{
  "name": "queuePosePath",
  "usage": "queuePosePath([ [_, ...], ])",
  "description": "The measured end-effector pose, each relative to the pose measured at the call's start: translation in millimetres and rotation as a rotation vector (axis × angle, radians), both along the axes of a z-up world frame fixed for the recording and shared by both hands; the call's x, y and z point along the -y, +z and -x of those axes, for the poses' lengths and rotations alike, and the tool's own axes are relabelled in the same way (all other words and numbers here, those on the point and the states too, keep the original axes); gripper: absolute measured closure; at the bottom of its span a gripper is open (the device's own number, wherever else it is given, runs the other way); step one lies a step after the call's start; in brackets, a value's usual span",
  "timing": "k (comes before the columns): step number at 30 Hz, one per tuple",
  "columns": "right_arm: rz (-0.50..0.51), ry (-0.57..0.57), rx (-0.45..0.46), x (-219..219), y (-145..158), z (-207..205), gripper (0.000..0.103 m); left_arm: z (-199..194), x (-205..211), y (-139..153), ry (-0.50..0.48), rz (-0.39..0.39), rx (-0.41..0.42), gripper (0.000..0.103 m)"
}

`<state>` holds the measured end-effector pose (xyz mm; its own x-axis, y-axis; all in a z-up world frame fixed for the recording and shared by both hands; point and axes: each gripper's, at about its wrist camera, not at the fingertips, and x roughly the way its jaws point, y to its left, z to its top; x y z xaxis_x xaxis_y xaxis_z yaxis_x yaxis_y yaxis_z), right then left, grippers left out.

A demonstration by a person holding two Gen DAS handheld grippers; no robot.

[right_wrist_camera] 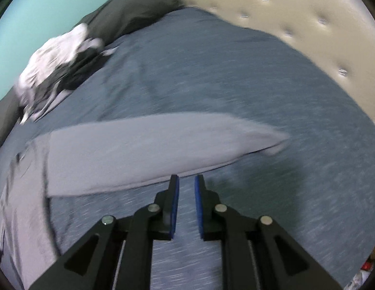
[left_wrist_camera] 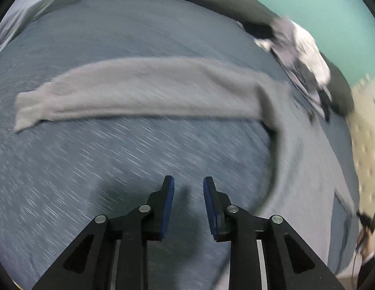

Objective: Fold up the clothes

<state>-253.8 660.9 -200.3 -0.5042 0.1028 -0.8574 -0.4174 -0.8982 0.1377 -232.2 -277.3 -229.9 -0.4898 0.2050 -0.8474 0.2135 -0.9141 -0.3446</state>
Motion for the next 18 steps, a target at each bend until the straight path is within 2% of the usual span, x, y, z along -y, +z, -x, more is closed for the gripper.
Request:
queuePosePath([
  [4, 0.014, 0.077, -0.005, 47.4, 0.3, 16.8, 0.09, 3.6, 50.4, -7.6, 0.122, -0.029, -0.02, 0.069],
  [9, 0.006, 0.17, 0.012, 95.4, -0.8, 35.8, 0.09, 6.5, 98.4, -17.1, 0.256, -0.138, -0.061, 0.062],
  [11, 0.003, 0.205, 0.019, 113.9, -1.2, 43.2, 0.09, 12.7, 100.7, -18.2, 0.273, -0.151, -0.081, 0.06],
  [18, 0.005, 0.269, 0.026, 147.8, 2.5, 58.7, 0.09, 28.8, 103.7, -29.7, 0.282, -0.145, -0.067, 0.061],
])
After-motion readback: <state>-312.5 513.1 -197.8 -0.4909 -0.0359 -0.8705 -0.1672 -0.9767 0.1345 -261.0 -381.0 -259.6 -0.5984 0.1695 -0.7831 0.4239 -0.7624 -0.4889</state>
